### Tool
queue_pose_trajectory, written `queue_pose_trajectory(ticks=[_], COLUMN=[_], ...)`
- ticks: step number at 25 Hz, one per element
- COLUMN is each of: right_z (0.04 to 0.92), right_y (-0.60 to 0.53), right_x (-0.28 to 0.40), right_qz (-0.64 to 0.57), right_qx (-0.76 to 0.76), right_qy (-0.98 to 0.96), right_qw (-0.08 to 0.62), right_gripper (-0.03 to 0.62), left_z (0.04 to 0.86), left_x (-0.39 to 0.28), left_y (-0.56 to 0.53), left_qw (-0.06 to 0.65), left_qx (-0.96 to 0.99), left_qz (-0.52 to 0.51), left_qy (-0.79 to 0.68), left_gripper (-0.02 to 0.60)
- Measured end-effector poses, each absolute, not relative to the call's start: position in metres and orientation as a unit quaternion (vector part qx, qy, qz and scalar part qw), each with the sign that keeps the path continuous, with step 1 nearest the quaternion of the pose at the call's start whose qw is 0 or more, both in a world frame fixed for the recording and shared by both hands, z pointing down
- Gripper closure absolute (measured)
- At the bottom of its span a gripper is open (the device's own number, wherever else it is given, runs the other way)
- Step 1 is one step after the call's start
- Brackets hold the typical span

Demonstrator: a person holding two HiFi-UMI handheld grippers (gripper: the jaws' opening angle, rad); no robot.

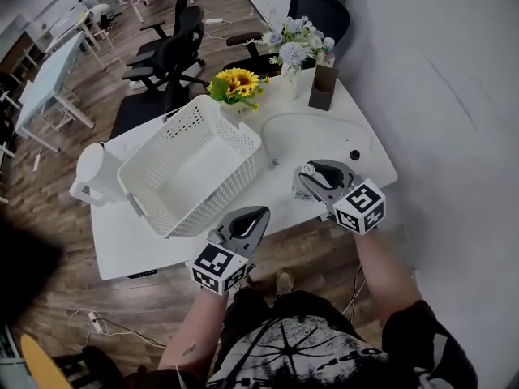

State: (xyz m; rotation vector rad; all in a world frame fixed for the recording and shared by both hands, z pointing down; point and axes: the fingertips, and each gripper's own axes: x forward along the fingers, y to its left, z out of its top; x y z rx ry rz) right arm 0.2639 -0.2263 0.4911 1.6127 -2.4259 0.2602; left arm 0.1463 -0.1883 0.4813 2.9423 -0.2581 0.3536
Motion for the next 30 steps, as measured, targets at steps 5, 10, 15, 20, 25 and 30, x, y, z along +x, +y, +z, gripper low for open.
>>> queue_pose_trajectory(ticks=[5, 10, 15, 20, 25, 30], right_z=[0.510, 0.511, 0.513, 0.513, 0.515, 0.518], right_y=[-0.231, -0.230, -0.227, -0.218, -0.218, -0.218], right_x=[0.262, 0.259, 0.257, 0.260, 0.254, 0.254], right_qz=[0.101, 0.099, 0.091, 0.094, 0.095, 0.096], right_qx=[0.544, 0.541, 0.536, 0.533, 0.529, 0.533], right_qy=[-0.825, -0.829, -0.834, -0.835, -0.838, -0.834], right_qw=[0.111, 0.102, 0.097, 0.097, 0.096, 0.103], right_gripper=[0.450, 0.450, 0.450, 0.448, 0.448, 0.448], left_z=[0.488, 0.491, 0.497, 0.493, 0.492, 0.491], left_x=[0.151, 0.154, 0.159, 0.167, 0.166, 0.165], left_y=[-0.186, -0.184, -0.185, -0.181, -0.184, -0.185], left_qw=[0.089, 0.095, 0.101, 0.102, 0.098, 0.096], left_qx=[0.985, 0.984, 0.983, 0.985, 0.985, 0.985], left_qz=[0.122, 0.121, 0.122, 0.118, 0.116, 0.114], left_qy=[-0.089, -0.089, -0.088, -0.080, -0.081, -0.084], left_gripper=[0.572, 0.572, 0.572, 0.572, 0.572, 0.571])
